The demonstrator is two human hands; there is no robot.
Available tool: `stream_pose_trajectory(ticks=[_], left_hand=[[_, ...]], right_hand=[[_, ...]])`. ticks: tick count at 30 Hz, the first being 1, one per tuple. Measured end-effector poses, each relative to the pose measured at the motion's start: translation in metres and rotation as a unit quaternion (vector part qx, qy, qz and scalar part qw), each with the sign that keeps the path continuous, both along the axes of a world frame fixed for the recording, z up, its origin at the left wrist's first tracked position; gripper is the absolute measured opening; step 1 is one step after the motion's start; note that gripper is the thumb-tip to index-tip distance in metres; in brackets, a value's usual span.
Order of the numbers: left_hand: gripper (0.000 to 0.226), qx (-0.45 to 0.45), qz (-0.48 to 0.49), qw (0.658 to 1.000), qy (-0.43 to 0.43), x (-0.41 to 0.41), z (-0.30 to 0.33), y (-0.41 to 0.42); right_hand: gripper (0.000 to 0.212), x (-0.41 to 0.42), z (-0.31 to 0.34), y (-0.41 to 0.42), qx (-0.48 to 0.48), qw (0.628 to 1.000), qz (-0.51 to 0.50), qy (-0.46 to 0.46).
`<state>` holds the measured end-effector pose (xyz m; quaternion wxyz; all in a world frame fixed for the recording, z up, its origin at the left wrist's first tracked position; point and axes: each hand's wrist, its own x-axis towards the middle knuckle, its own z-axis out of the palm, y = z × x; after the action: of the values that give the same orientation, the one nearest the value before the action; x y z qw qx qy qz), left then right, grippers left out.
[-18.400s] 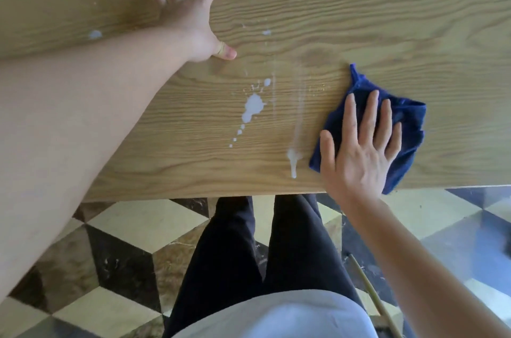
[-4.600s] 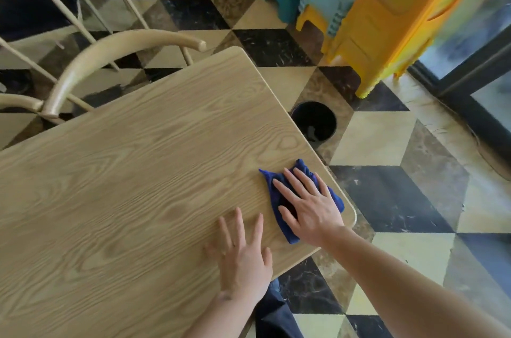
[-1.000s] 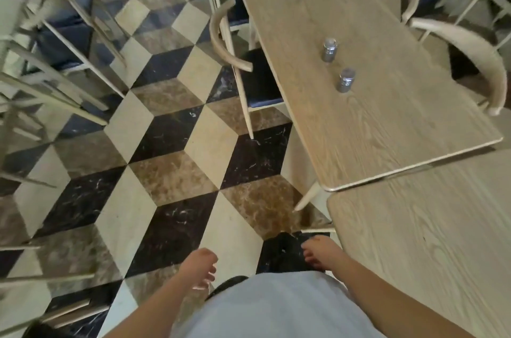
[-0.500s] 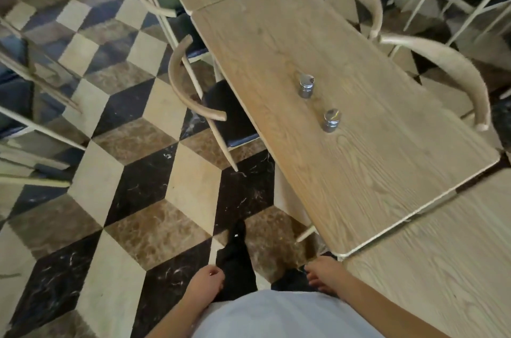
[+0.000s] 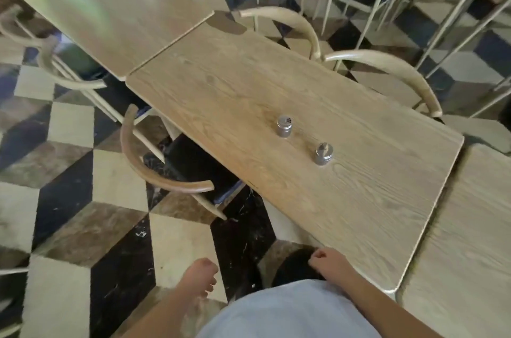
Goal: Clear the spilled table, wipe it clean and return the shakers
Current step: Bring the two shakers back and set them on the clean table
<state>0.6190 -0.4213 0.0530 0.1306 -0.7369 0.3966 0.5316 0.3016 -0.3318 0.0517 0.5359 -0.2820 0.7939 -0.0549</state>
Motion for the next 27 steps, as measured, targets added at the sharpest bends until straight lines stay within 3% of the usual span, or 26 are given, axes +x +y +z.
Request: stream_pose_trajectory(ticks=[7,10,13,18,27], left_hand=[[0.015,0.024,-0.092,0.995,0.013,-0.044,-0.013,-0.047],[0.015,0.018,-0.168,0.985,0.025,-0.063,-0.004,-0.074],[0.019,0.011,-0.17,0.985,0.017,-0.079,0.01,-0.11],[0.017,-0.02,-0.169,0.984,0.061,-0.11,0.011,-0.15],[0.019,-0.074,-0.361,0.925,0.093,-0.167,0.008,-0.218]], right_hand=[[0.013,-0.013,-0.01,-0.023,0.058,0.995,-0.072,-0.024],[0.011,-0.027,-0.018,-0.043,0.028,0.99,-0.134,-0.03],[0.005,-0.034,-0.025,-0.063,0.012,0.978,-0.195,-0.075],[0.028,-0.039,-0.043,-0.082,0.003,0.97,-0.228,-0.088],[0.018,-0.042,-0.039,-0.106,0.048,0.95,-0.294,-0.095]])
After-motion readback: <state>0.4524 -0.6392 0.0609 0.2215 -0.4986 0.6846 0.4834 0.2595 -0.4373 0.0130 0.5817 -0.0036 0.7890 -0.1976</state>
